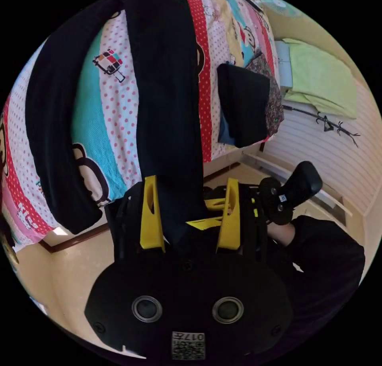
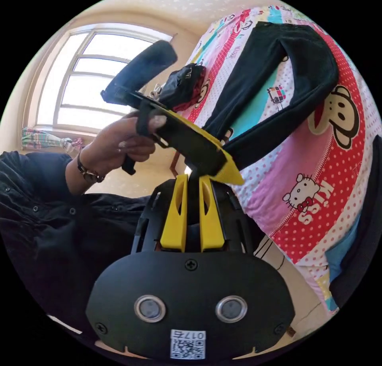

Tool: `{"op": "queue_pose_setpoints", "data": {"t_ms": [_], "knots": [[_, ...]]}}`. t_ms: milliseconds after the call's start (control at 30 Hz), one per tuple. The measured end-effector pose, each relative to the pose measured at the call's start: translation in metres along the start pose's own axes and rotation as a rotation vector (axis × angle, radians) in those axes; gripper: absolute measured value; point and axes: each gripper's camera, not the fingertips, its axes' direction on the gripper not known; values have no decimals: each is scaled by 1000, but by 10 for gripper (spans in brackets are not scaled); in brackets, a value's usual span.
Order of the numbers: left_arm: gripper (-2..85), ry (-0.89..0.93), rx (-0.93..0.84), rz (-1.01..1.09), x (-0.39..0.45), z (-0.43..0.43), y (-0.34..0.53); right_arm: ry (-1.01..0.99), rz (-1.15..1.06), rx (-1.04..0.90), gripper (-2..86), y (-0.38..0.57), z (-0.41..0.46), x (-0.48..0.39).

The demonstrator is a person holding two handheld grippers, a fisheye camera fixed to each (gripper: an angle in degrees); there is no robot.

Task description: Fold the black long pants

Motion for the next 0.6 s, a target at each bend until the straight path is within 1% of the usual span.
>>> {"op": "queue_pose_setpoints", "data": {"t_ms": [33,67,100,167,233,300,367,400,467,500,567,600], "knots": [[137,-47,-24,-4,-2,1,-4,17,6,-89,35,-5,11,-3],[57,-125,-44,15,-4,2,-4,49,-14,-139,38,-3,17,-5],[50,-128,-50,30,-6,3,-3,69,-18,-163,40,0,18,-4],[34,6,-29,35,-21,-1,9,51,-40,-262,47,7,8,3],[30,86,17,49,-30,-12,21,37,-14,-322,51,0,-13,19],[29,144,69,81,-38,-26,32,73,36,-317,59,-25,-47,42],[28,189,109,119,-50,-45,44,104,144,-220,94,-92,-99,82],[29,201,119,121,-54,-50,48,110,163,-183,106,-112,-111,91],[31,267,168,115,-73,-71,61,157,218,21,136,-198,-149,120],[32,289,181,109,-79,-76,65,177,252,75,139,-220,-155,128],[33,389,226,95,-101,-90,76,229,394,240,147,-293,-165,158],[33,417,237,97,-107,-93,79,248,452,259,148,-308,-164,166]]}}
